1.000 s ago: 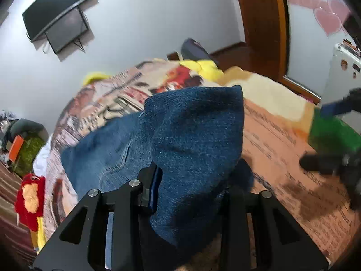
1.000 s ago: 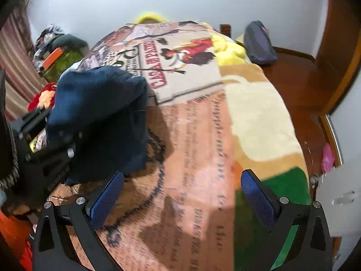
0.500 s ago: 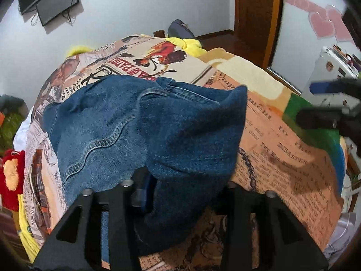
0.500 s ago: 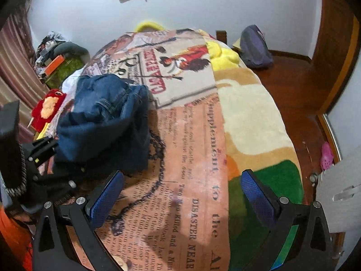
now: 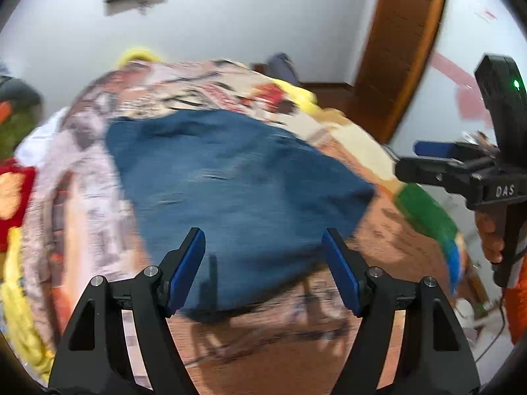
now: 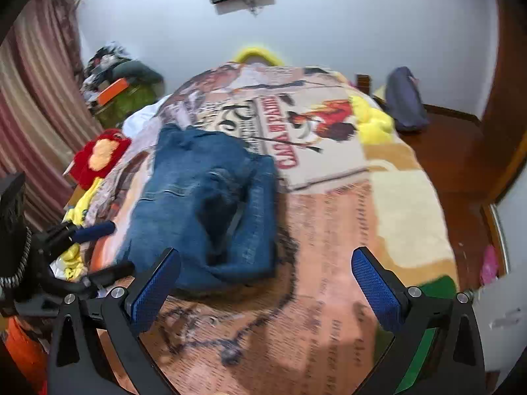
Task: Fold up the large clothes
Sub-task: 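Open the left tool and pull both tools back from the folded jacket, then grasp the folded denim bundle edge with the left tool while the right tool grasps it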
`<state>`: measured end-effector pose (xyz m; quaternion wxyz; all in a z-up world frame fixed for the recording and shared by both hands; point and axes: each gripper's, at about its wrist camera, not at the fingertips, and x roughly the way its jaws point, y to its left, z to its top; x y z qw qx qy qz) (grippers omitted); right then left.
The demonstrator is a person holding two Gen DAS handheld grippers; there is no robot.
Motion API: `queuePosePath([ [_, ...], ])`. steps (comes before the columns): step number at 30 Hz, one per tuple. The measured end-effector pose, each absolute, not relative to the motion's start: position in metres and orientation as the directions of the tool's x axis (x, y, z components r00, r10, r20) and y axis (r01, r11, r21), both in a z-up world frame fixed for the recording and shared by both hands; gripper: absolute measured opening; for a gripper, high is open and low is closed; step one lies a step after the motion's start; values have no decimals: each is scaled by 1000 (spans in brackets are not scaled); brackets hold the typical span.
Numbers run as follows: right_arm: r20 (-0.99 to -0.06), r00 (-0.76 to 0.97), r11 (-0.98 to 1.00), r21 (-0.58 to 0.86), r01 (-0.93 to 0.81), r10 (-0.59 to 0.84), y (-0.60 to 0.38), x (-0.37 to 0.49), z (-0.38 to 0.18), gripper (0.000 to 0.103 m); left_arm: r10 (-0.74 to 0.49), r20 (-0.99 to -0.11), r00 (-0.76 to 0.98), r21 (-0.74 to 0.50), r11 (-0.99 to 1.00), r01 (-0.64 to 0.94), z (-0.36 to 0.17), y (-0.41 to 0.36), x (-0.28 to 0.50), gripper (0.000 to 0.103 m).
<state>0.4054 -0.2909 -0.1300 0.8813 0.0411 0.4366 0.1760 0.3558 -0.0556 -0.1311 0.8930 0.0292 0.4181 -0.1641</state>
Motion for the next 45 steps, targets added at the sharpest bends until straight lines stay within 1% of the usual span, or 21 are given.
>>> queuePosePath([
  [2, -757, 538, 923, 234, -306, 370, -274, 411, -133, 103, -214, -755, 620, -56, 963, 264, -130, -35, 357, 75],
  [4, -768, 511, 913, 238, -330, 385, -256, 419, -138, 103, -174, -770, 613, -59, 977, 204, -136, -14, 362, 75],
  [7, -789, 463, 896, 240, -372, 404, -227, 431, -153, 103, -162, -804, 572, -102, 985, 136, -155, 9, 372, 75],
  [10, -815, 433, 898, 221, -381, 385, -212, 440, -169, 103, -170, -850, 499, -137, 985, 103, -183, 16, 379, 77],
  [11, -825, 428, 902, 206, -379, 369, -210, 444, -175, 103, -177, -862, 476, -146, 984, 102, -193, 14, 380, 78],
  [13, -846, 419, 914, 176, -365, 330, -211, 451, -186, 103, -174, -859, 482, -141, 984, 105, -203, 12, 377, 85],
  [15, -861, 425, 932, 136, -337, 280, -222, 458, -196, 103, -167, -850, 500, -125, 985, 117, -205, 10, 371, 87],
  [19, -845, 409, 914, 204, -350, 345, -255, 461, -208, 103, -175, -853, 491, -121, 983, 140, -212, 8, 364, 94],
  [21, -846, 395, 911, 223, -346, 357, -266, 459, -213, 103, -176, -856, 486, -113, 981, 156, -216, 7, 361, 94],
  [24, -838, 420, 918, 213, -335, 348, -276, 451, -212, 103, -159, -853, 498, -90, 983, 159, -217, 5, 356, 94],
  [25, -834, 441, 925, 194, -328, 331, -281, 448, -210, 103, -151, -852, 502, -83, 984, 156, -217, 5, 356, 94],
  [26, -835, 471, 941, 149, -304, 284, -286, 445, -208, 103, -147, -851, 505, -79, 985, 152, -217, 6, 355, 94],
  [27, -839, 501, 959, 84, -269, 214, -291, 444, -207, 103, -144, -851, 506, -79, 986, 148, -216, 7, 355, 94],
  [28, -844, 530, 980, -34, -197, 78, -301, 445, -210, 103, -145, -852, 504, -83, 986, 143, -216, 8, 355, 94],
  [29, -849, 528, 984, -91, -154, 4, -307, 446, -214, 102, -146, -853, 501, -88, 986, 139, -215, 10, 355, 94],
  [30, -864, 502, 986, -118, -120, -43, -318, 447, -219, 101, -149, -855, 497, -95, 987, 133, -214, 13, 355, 94],
  [32, -889, 458, 993, -34, -117, 24, -334, 445, -220, 100, -148, -851, 504, -100, 988, 121, -207, 17, 352, 93],
  [34, -883, 459, 991, 49, -123, 100, -343, 439, -209, 100, -118, -843, 525, -75, 992, 103, -199, 20, 351, 93],
  [40, -828, 528, 973, 84, -215, 188, -316, 443, -168, 100, -65, -801, 595, -42, 998, 53, -171, 35, 365, 93],
  [45, -806, 513, 940, 149, -306, 295, -274, 464, -152, 100, -48, -781, 623, -26, 999, 44, -161, 40, 392, 93],
])
